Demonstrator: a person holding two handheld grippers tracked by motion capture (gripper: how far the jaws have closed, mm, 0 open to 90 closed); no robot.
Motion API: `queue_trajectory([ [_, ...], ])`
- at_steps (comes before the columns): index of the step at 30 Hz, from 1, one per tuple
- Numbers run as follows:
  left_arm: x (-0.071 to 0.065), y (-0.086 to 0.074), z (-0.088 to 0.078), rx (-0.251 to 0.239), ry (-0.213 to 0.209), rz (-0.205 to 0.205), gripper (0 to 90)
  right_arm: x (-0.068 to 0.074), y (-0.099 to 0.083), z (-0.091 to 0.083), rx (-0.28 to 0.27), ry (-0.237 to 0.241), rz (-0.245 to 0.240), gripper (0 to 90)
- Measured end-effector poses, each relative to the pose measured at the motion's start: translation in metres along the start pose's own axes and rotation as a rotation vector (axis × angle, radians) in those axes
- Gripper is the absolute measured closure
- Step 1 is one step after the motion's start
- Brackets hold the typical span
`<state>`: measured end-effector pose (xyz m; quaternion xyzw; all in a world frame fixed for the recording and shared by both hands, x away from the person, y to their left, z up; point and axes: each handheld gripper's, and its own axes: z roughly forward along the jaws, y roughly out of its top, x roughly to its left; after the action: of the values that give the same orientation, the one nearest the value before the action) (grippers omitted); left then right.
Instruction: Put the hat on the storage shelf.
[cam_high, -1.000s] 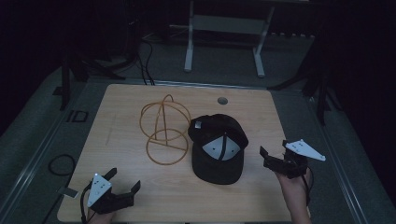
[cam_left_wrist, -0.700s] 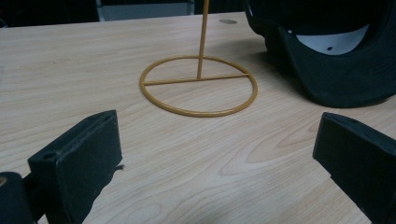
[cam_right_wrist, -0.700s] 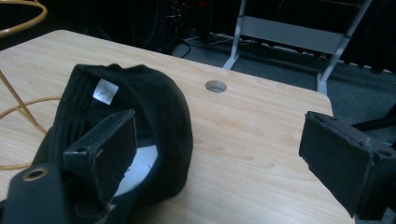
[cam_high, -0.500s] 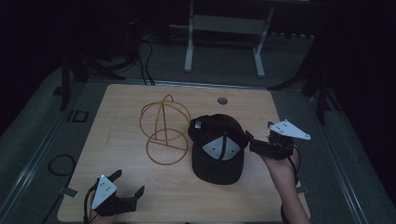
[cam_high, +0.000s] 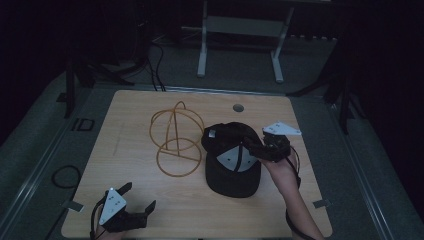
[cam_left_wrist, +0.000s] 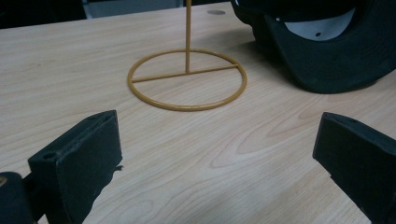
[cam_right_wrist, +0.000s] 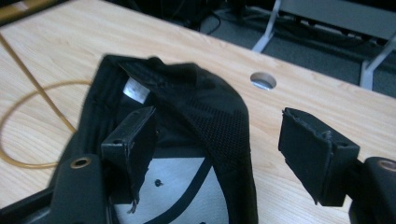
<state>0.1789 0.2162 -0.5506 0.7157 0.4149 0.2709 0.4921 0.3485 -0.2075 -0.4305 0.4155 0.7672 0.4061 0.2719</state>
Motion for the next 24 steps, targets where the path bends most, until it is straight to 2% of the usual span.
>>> queue_trajectory([
  [3,0.000,0.000,0.001,0.004,0.001,0.005,1.6,0.000,-0.001,0.014,0.041,-0.014,-0.011,27.8],
  [8,0.001,0.000,0.000,0.002,-0.003,0.003,1.5,-0.003,-0.006,0.035,0.101,-0.052,-0.008,35.3],
  [12,0.001,-0.001,0.000,-0.002,-0.007,0.004,1.6,-0.005,-0.012,0.046,0.135,-0.097,0.000,48.2],
  [16,0.001,0.000,0.000,0.000,-0.008,0.001,1.6,-0.005,-0.017,0.055,0.169,-0.108,0.012,58.7],
  [19,0.002,0.000,-0.001,-0.003,-0.005,-0.001,1.5,-0.003,-0.018,0.059,0.185,-0.141,0.014,71.6],
  [20,0.002,0.000,-0.001,-0.003,-0.007,-0.004,1.6,-0.003,-0.018,0.060,0.187,-0.158,0.010,79.8],
  [21,0.002,0.000,-0.001,-0.003,-0.007,-0.004,1.6,-0.003,-0.018,0.060,0.187,-0.158,0.010,79.8],
  [22,0.002,0.000,-0.001,-0.001,-0.006,-0.007,1.6,-0.002,-0.018,0.061,0.195,-0.163,0.006,86.7],
  [23,0.002,0.000,-0.001,0.000,-0.008,-0.008,1.6,-0.003,-0.018,0.061,0.190,-0.178,0.019,88.5],
  [24,0.002,0.000,-0.001,0.000,-0.010,-0.009,1.6,-0.004,-0.017,0.061,0.189,-0.159,0.035,88.7],
])
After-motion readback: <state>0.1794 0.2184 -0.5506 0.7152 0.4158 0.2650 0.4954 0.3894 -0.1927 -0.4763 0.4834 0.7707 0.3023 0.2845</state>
